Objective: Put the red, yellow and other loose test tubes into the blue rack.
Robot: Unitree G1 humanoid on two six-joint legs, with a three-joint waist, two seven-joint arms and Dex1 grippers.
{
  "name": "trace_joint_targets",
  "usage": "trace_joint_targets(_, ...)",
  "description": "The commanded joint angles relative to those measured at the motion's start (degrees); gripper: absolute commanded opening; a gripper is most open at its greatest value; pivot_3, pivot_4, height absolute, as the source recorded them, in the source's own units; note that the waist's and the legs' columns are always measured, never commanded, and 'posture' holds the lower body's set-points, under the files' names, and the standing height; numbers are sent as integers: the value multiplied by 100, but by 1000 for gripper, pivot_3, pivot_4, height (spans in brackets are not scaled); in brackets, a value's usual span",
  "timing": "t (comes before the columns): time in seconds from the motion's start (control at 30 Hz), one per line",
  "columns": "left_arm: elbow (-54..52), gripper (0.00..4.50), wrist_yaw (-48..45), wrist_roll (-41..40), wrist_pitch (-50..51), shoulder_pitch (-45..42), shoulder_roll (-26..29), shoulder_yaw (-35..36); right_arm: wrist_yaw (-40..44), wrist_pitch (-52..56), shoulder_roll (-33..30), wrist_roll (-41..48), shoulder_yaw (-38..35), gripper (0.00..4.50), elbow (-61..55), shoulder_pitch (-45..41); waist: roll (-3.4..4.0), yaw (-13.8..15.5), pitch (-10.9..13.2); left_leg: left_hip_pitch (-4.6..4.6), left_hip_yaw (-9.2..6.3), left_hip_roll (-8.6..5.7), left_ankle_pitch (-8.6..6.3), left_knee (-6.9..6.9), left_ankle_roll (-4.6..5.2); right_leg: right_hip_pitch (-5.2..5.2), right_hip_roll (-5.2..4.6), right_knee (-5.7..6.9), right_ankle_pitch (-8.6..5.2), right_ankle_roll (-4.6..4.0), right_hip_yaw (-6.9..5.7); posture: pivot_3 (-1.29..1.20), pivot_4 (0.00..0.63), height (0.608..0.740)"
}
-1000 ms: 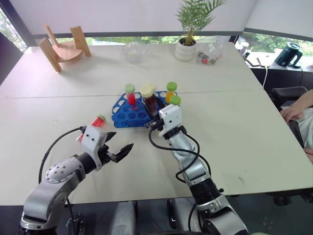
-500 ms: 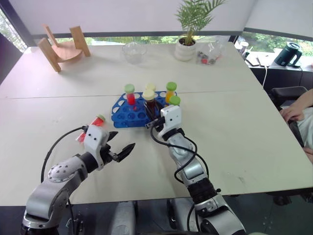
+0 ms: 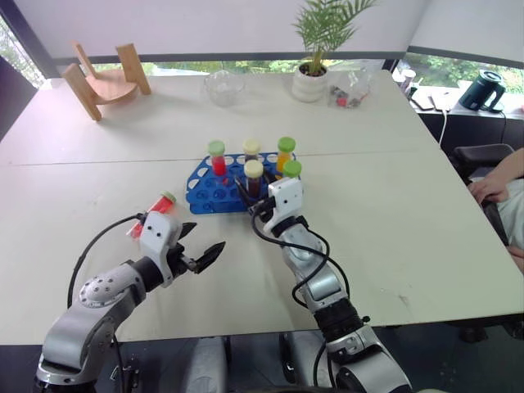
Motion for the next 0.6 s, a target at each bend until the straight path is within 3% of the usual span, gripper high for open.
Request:
trace_joint_targets(0.03, -292, 4500, 113, -222, 73, -70, -14, 316, 207, 112, -67, 59, 74, 4463, -615, 85, 0, 6, 0, 0, -1, 0, 0, 0, 0, 1, 0, 0, 0, 0, 0, 0, 150, 740)
trace_joint_targets(0.13, -526, 4500, 240, -220, 475, -167, 288, 374, 632, 473, -329, 215, 121, 4463, -1432, 193, 0, 9, 0, -1, 0, 0, 0, 0, 0, 0, -1, -1, 0, 0, 0, 0, 150, 740)
trace_joint_targets(0.27, -724, 4500, 204, -971, 1145, -492, 718, 1091, 1302, 1373, -1033, 782, -245, 4463, -2754, 164, 2, 12, 1, -6, -5, 0, 0, 3, 0, -1, 0, 0, 1, 2, -3, 0, 150, 740)
trace_joint_targets(0.37, -565, 4500, 126, -1056, 1861, -890, 1584, 1352, 2081, 2397, -1834, 1754, -666, 4463, -3583, 58, -2, 26, 3, -7, -11, -1, 0, 9, 0, 3, 0, -1, 0, 1, -10, 0, 150, 740)
trace_joint_targets(0.5, 244, 4500, -575, -1097, 2812, -1944, 3317, 889, 3312, 4234, -3032, 3714, -1040, 4463, -4253, -184, -3, 7, 11, -3, -10, -2, 0, 9, 1, 5, 7, -1, -10, -16, -9, 0, 150, 740)
trace_joint_targets(0.6, 1200, 4500, -1036, -859, 3273, -3200, 4100, -59, 4080, 5242, -3897, 4720, -1014, 4463, -4562, -256, 0, 8, 19, -4, -8, -2, -1, 4, 2, 1, 8, -5, -12, -16, -10, 0, 150, 740)
